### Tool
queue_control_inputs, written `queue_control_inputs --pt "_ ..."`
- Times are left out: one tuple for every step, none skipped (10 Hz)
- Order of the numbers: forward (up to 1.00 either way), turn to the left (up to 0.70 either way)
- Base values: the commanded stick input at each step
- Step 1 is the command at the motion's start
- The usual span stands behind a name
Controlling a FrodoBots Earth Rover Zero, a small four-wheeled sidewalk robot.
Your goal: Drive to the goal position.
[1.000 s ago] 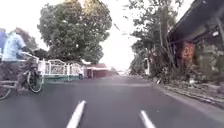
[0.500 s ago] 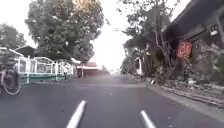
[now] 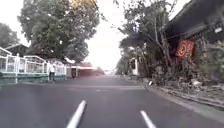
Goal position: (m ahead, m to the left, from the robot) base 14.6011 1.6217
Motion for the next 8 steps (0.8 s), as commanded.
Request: queue_control_inputs --pt "1.00 -0.32" --pt "1.00 0.00" --pt "1.00 0.00" --pt "1.00 0.00" --pt "1.00 0.00" --pt "1.00 0.00" --pt "1.00 0.00" --pt "1.00 0.00"
